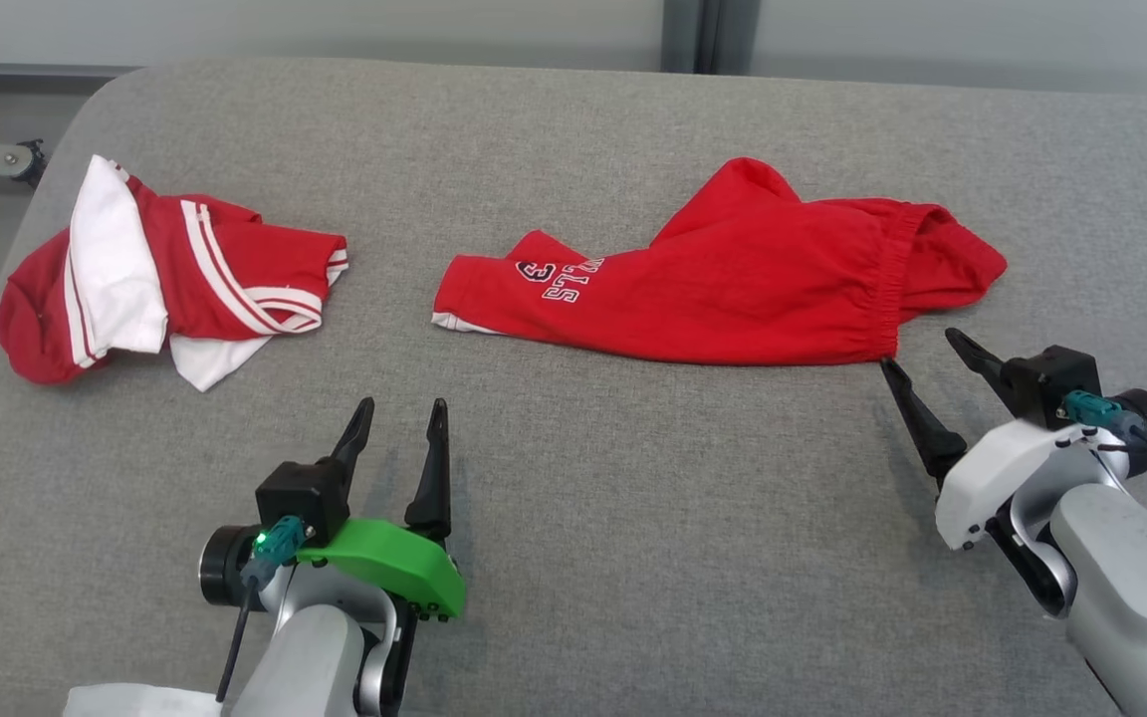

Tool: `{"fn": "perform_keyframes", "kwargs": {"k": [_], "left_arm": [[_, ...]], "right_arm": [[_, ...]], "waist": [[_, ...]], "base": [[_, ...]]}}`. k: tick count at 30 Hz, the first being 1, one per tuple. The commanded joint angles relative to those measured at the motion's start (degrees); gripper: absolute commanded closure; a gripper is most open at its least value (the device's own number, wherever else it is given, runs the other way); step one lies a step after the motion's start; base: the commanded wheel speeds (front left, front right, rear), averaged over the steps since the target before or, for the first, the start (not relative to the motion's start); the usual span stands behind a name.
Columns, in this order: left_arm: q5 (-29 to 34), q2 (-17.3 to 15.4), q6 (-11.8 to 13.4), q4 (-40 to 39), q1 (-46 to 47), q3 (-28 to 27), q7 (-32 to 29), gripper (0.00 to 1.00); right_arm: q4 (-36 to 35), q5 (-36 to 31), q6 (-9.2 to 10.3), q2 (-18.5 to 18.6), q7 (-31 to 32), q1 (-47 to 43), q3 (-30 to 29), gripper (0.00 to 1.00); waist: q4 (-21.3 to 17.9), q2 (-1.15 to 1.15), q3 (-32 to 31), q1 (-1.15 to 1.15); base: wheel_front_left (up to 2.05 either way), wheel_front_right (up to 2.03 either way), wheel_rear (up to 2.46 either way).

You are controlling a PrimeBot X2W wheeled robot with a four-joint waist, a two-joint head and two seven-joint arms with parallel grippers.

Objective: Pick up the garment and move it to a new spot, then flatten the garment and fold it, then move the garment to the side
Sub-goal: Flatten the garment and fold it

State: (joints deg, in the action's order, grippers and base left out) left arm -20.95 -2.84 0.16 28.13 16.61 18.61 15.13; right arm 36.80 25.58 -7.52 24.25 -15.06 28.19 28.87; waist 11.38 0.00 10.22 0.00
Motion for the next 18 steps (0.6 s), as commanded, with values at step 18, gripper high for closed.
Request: {"fn": "perform_keyframes", "kwargs": {"k": [18], "left_arm": [[0.1, -0.1, 1.2, -2.6, 2.3, 0.4, 0.0, 0.0]], "right_arm": [[2.6, 6.7, 0.03, -0.2, -0.1, 5.0, 4.7, 0.34]], "waist": [[5.4, 0.0, 6.3, 0.0]], "base": [[0.0, 0.0, 0.0]]}}
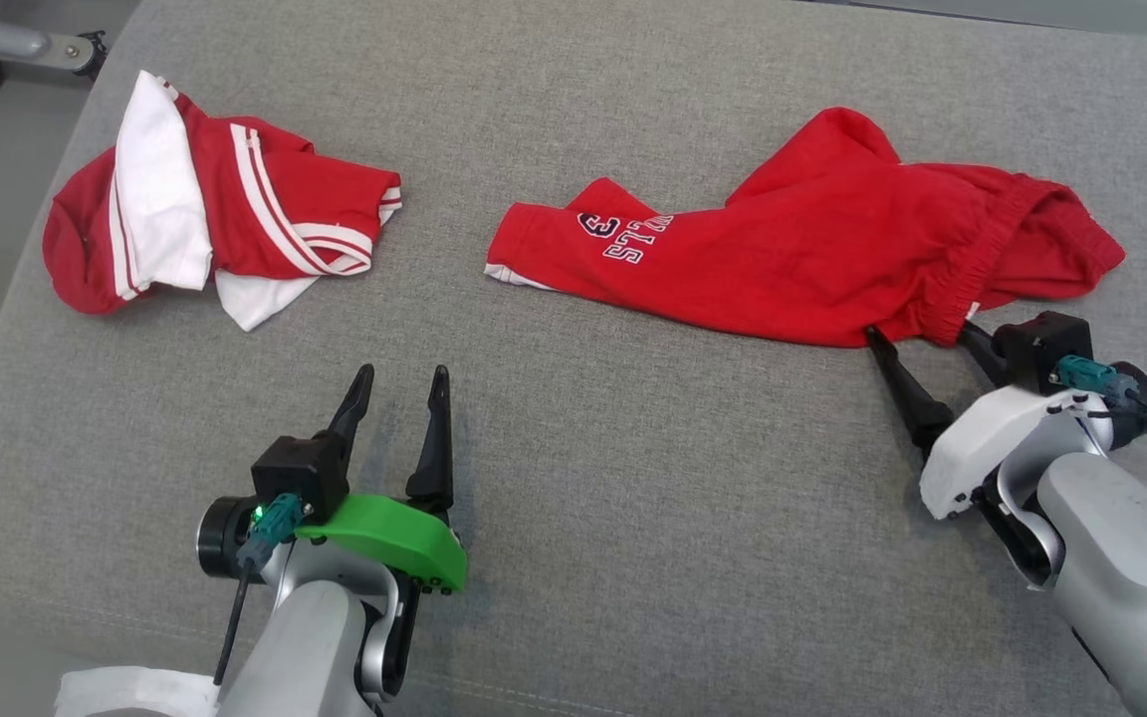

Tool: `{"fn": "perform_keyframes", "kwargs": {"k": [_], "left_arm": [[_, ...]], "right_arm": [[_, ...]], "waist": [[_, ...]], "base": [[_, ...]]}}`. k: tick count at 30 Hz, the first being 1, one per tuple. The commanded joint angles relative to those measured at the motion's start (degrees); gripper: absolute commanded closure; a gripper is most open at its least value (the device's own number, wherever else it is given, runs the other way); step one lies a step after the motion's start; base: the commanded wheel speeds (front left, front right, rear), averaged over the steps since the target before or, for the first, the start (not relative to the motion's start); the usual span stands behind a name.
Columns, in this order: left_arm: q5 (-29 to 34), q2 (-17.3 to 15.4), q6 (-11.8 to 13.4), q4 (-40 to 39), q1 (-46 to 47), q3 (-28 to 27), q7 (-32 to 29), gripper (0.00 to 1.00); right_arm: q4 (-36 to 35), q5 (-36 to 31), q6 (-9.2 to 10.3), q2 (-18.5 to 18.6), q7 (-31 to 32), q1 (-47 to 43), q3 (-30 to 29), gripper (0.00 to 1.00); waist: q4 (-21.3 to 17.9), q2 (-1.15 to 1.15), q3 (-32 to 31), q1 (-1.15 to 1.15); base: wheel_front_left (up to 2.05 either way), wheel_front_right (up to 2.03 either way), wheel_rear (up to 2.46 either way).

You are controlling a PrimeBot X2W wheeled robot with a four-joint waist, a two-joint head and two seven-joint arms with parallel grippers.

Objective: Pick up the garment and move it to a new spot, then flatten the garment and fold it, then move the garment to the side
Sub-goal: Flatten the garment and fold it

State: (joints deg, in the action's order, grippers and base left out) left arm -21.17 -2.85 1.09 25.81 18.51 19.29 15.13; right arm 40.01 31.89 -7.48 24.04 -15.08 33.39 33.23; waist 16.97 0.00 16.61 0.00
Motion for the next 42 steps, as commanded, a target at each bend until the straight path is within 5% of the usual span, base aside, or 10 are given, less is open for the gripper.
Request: {"fn": "perform_keyframes", "kwargs": {"k": [1, 3, 4, 16, 21, 25, 32, 42], "left_arm": [[0.4, -0.1, 0.3, -0.4, 0.2, -0.3, 0.0, 0.0], [0.6, -0.1, 0.0, -0.4, -0.2, -0.4, 0.0, 0.0], [0.7, -0.1, -0.1, -0.4, -0.4, -0.5, 0.0, 0.0], [2.0, -0.1, -1.0, 1.3, -4.1, -2.2, 0.0, 0.0], [2.7, -0.1, -1.6, 1.9, -5.6, -3.2, 0.0, 0.0], [3.2, -0.1, -1.9, 2.1, -6.2, -3.5, 0.0, 0.0], [2.7, -0.1, -2.1, 2.1, -3.6, -1.6, 0.0, 0.0], [1.8, -0.1, -1.3, 0.8, 0.1, 1.4, 0.0, 0.0]], "right_arm": [[-1.4, 0.6, -0.01, 0.2, -0.1, -0.5, 0.5, 0.58], [-3.3, 1.2, 0.0, 0.5, -0.1, -1.2, 1.1, 0.93], [-4.2, 1.5, 0.0, 0.6, -0.1, -1.7, 1.4, 1.0], [-18.4, 7.4, -0.01, 1.9, -0.1, -6.7, 8.5, 1.0], [-27.2, 17.0, -0.01, 4.6, -0.1, -7.3, 17.6, 1.0], [-32.7, 26.8, 0.0, 6.4, -0.1, -5.7, 16.9, 1.0], [-19.1, 33.4, -0.01, 4.0, -0.1, -3.2, 7.7, 1.0], [2.6, 25.1, -0.01, -1.0, -0.1, 6.7, -3.0, 1.0]], "waist": [[-0.4, 0.0, -0.2, 0.0], [-0.9, 0.0, -0.8, 0.0], [-1.3, 0.0, -1.2, 0.0], [-5.4, 0.0, -7.9, 0.0], [-6.2, 0.0, -10.0, 0.0], [-6.6, 0.0, -9.7, 0.0], [-5.3, 0.0, -6.3, 0.0], [-2.6, 0.0, -0.3, 0.0]], "base": [[0.0, 0.0, 0.0], [0.0, 0.0, 0.0], [0.0, 0.0, 0.0], [0.0, 0.0, 0.0], [0.0, 0.0, 0.0], [0.0, 0.0, 0.0], [0.0, 0.0, 0.0], [0.0, 0.0, 0.0]]}}
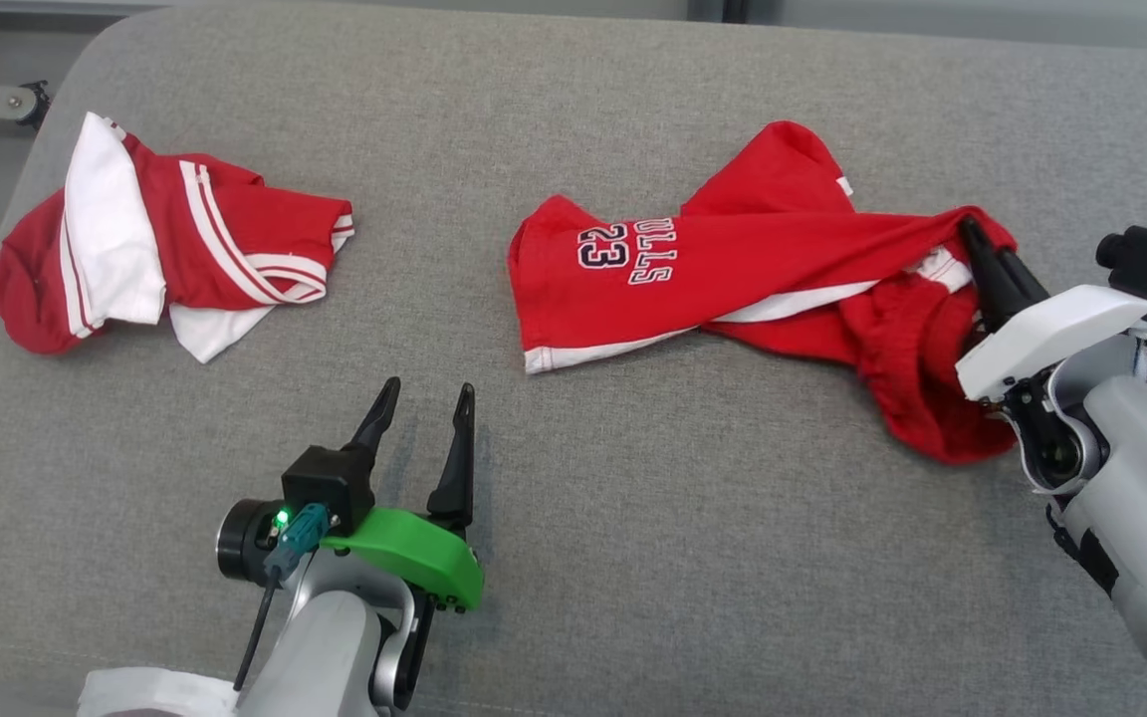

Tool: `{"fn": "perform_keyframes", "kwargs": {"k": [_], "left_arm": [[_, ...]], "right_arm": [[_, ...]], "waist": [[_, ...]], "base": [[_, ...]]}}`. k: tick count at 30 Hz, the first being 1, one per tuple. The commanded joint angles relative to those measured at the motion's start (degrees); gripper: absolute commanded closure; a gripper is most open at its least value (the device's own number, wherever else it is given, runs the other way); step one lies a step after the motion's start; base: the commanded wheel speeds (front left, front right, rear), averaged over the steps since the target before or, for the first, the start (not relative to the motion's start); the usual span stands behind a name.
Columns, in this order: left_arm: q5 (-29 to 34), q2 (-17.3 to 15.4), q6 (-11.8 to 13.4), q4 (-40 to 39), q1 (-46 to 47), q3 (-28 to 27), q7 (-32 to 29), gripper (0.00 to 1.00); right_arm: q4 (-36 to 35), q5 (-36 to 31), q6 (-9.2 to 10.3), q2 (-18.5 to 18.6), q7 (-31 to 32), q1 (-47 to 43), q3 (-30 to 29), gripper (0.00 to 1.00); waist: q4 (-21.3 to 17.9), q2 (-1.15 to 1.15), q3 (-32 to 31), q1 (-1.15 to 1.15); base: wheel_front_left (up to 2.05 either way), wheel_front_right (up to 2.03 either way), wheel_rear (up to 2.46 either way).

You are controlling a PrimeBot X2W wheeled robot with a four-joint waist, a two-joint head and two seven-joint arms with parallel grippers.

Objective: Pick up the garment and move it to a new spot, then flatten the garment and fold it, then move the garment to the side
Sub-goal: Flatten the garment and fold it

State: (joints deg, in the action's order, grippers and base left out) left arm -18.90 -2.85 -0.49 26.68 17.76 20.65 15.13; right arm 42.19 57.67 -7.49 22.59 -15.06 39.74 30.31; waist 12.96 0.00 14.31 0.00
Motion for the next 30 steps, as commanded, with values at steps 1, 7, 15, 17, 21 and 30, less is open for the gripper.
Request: {"fn": "perform_keyframes", "kwargs": {"k": [1, 7, 15, 17, 21, 30], "left_arm": [[-0.4, -0.1, 0.4, -0.1, 1.1, 0.3, 0.0, 0.0], [-1.3, -0.1, 0.9, -0.5, 1.9, 1.3, 0.0, 0.0], [-1.0, -0.1, 0.5, 0.4, -0.2, -0.5, 0.0, 0.0], [-0.6, -0.1, 0.3, 0.8, -0.9, -1.0, 0.0, 0.0], [-0.3, -0.1, -0.1, 1.2, -2.0, -1.6, 0.0, 0.0], [-0.1, -0.1, -0.6, 1.4, -3.3, -2.1, 0.0, 0.0]], "right_arm": [[2.4, -1.0, 0.0, -0.1, -0.2, 0.8, -0.5, 1.0], [10.5, -3.7, -0.01, -1.2, -0.2, 2.6, 1.6, 0.0], [1.5, -8.0, 0.03, 1.5, -0.2, -4.5, -1.8, 0.0], [-0.3, -8.5, 0.03, 1.8, -0.2, -7.4, -2.5, 0.0], [-3.8, -10.3, 0.03, 3.0, -0.2, -11.5, -2.6, 0.0], [-15.2, -13.5, 0.01, 1.0, -0.2, -18.1, 1.2, 0.0]], "waist": [[1.6, 0.0, 2.4, 0.0], [1.3, 0.0, 3.0, 0.0], [-2.9, 0.0, -1.4, 0.0], [-3.9, 0.0, -2.8, 0.0], [-5.4, 0.0, -5.0, 0.0], [-5.5, 0.0, -6.5, 0.0]], "base": [[0.0, 0.0, 0.0], [0.0, 0.0, 0.0], [0.0, 0.0, 0.0], [0.0, 0.0, 0.0], [0.0, 0.0, 0.0], [0.0, 0.0, 0.0]]}}
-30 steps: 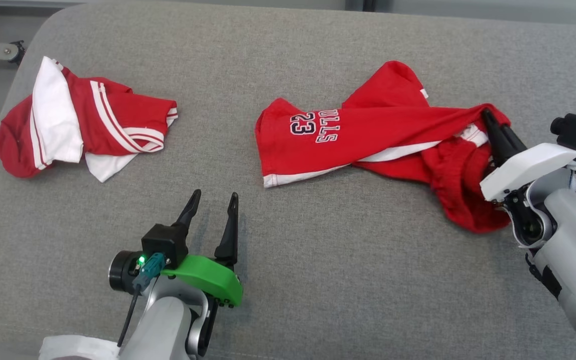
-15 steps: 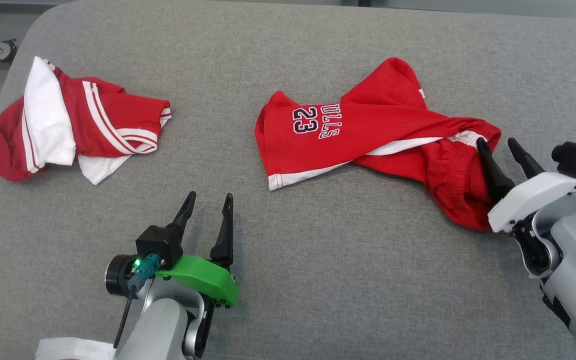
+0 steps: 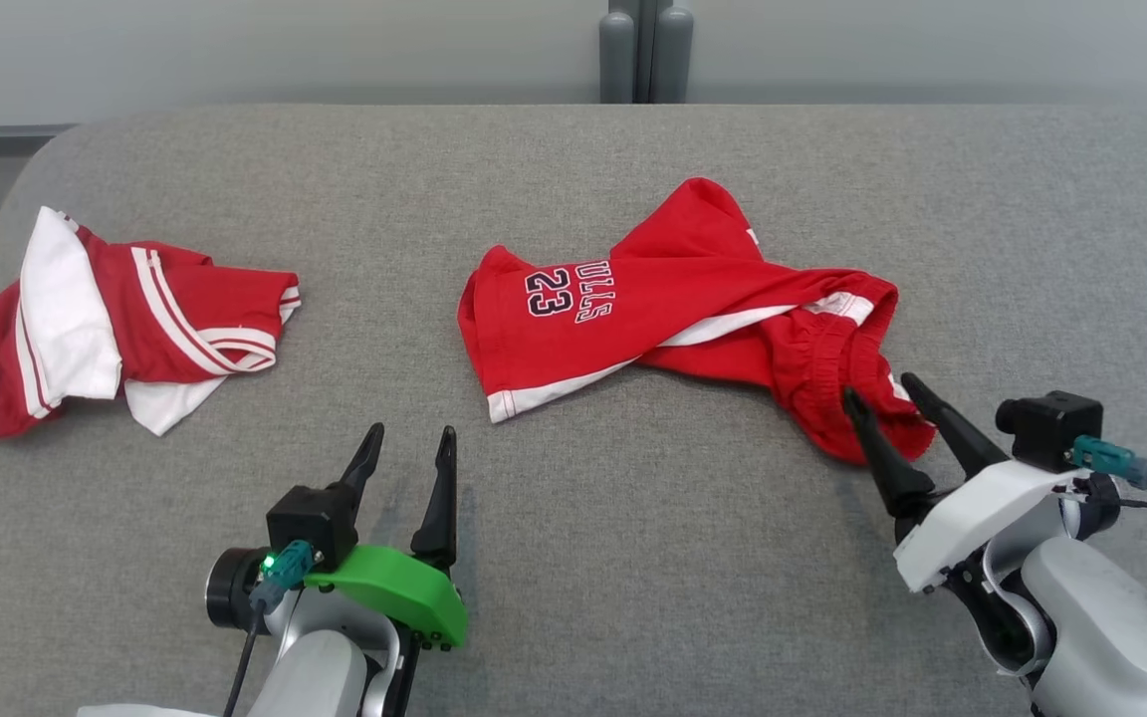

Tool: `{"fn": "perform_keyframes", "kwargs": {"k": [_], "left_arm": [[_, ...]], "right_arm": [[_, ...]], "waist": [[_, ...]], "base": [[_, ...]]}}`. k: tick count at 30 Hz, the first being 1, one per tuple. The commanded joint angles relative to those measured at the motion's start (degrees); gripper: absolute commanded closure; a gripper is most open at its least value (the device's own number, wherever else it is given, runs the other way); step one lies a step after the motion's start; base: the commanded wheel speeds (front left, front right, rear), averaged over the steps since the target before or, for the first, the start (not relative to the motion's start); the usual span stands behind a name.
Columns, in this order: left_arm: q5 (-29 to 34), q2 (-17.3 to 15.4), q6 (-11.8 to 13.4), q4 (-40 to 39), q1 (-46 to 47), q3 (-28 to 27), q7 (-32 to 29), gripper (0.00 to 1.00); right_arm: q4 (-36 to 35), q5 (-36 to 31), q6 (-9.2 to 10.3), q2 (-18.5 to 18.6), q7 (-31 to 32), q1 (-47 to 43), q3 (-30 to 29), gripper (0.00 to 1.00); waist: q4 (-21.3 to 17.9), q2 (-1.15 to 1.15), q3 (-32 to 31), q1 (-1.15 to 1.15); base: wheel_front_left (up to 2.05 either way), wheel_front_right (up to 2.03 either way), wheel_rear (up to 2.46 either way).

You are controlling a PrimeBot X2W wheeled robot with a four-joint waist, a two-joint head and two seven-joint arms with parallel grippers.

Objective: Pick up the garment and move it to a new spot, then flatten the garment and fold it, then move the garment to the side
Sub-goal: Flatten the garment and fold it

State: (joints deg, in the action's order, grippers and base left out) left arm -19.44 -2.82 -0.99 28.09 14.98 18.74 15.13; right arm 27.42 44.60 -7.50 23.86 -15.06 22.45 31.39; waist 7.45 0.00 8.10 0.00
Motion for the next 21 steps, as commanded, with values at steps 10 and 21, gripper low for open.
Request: {"fn": "perform_keyframes", "kwargs": {"k": [10, 21], "left_arm": [[0.2, -0.2, -0.1, 0.1, -0.4, 0.0, 0.0, 0.0], [-0.1, -0.2, 0.2, 0.0, 0.2, 0.1, 0.0, 0.0]], "right_arm": [[4.5, -8.8, 0.03, -2.9, -0.2, 1.7, 1.7, 0.0], [10.7, -15.1, 0.04, -7.5, -0.2, 3.2, -0.8, 1.0]], "waist": [[2.2, 0.0, 0.7, 0.0], [2.7, 0.0, 1.6, 0.0]], "base": [[0.0, 0.0, 0.0], [0.0, 0.0, 0.0]]}}
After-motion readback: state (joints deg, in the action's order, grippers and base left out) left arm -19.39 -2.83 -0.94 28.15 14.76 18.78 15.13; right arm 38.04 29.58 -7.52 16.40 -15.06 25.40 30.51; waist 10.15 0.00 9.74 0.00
